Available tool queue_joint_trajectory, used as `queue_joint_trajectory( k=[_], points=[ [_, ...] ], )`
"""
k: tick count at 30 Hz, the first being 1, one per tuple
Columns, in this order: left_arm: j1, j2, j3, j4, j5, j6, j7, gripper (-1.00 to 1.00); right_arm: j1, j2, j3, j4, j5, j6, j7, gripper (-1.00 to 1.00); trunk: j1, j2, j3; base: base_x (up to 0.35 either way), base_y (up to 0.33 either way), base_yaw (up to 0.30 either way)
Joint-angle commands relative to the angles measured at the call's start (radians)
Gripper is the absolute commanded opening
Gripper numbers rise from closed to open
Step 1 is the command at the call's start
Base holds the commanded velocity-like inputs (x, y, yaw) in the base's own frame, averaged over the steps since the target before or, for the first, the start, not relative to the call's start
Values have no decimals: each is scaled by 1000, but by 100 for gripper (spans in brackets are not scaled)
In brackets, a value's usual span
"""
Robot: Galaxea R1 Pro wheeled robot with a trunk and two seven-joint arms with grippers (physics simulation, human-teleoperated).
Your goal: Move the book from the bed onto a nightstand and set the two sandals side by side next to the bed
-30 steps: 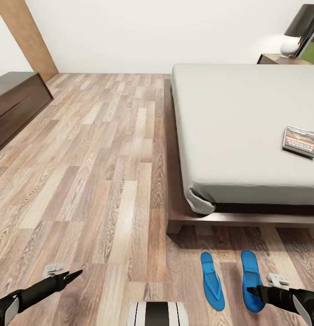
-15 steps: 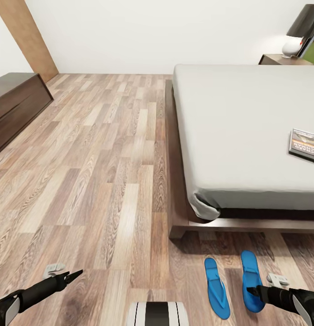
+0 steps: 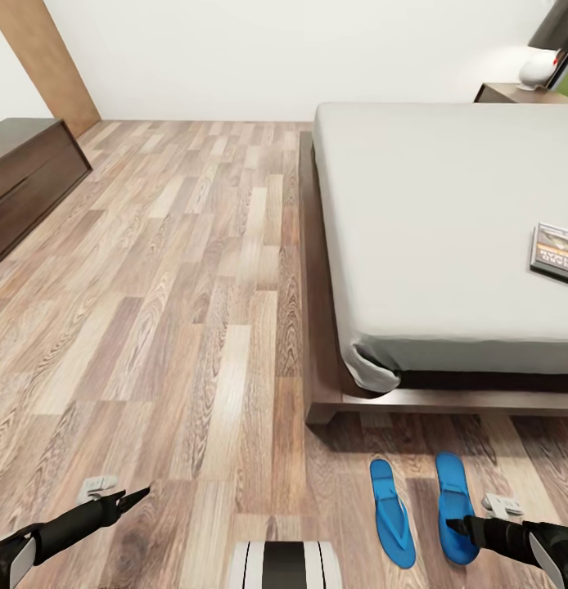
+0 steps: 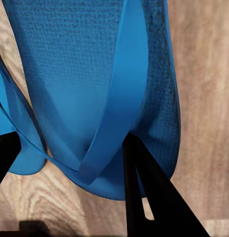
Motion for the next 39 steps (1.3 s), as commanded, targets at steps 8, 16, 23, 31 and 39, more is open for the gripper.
queue_joint_trajectory(
  k=[8, 16, 23, 31, 39],
  points=[
    [-1, 0, 9, 0, -9, -1, -4, 100, 0, 4, -10, 0, 1, -85, 9, -100, 2, -1, -16, 0, 0, 0],
    [-1, 0, 10, 0, -9, -1, -4, 100, 0, 4, -10, 24, 0, -275, 9, -100, 2, -1, -16, 0, 0, 0],
    [-1, 0, 10, 0, -9, 0, -4, 100, 0, 4, -9, 44, 0, -281, 11, -100, 4, -3, -39, 0, 0, 0],
    [-1, 0, 9, 0, -9, 0, -4, 100, 0, 4, -9, 44, 0, -281, 12, -100, 8, -5, -70, 0, 0, 0],
    [-1, 0, 9, 0, -9, 0, -4, 100, 0, 4, -9, 44, 0, -281, 12, -100, 11, -6, -101, 0, 0, 0]
  ],
)
